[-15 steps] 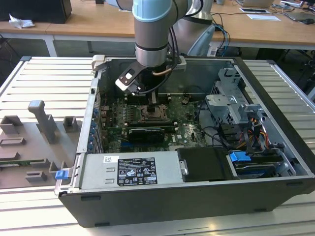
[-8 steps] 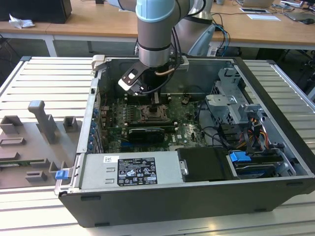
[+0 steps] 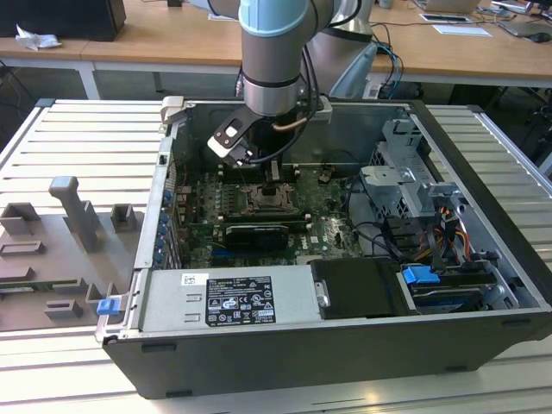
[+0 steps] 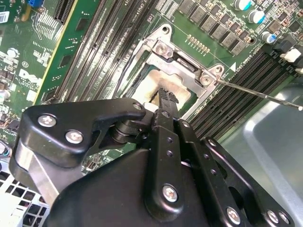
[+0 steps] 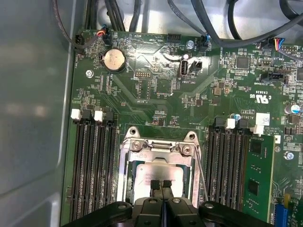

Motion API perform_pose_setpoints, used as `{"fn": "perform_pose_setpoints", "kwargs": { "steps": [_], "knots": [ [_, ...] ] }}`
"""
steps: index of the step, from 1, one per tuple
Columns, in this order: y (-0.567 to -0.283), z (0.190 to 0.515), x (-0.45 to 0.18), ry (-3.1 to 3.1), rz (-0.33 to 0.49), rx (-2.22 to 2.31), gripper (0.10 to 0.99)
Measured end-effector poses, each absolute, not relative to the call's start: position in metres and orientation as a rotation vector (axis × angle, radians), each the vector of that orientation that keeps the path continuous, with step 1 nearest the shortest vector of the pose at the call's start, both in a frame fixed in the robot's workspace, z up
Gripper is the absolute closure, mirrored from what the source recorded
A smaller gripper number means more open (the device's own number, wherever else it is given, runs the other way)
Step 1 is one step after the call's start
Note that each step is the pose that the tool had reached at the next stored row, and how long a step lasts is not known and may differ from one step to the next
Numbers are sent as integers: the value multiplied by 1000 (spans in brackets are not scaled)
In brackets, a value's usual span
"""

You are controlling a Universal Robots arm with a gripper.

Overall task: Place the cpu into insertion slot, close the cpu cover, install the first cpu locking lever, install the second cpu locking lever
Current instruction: 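Install the first cpu locking lever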

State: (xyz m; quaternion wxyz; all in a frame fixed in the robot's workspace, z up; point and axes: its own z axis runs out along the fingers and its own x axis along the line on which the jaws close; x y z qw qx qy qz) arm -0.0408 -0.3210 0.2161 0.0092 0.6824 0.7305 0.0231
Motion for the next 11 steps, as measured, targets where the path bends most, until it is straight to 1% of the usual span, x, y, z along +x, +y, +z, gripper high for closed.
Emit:
{"fn": "perform_pose_setpoints", "kwargs": {
  "steps": [11],
  "knots": [
    [-321, 226, -41, 2282, 72, 2131, 980]
  ]
}}
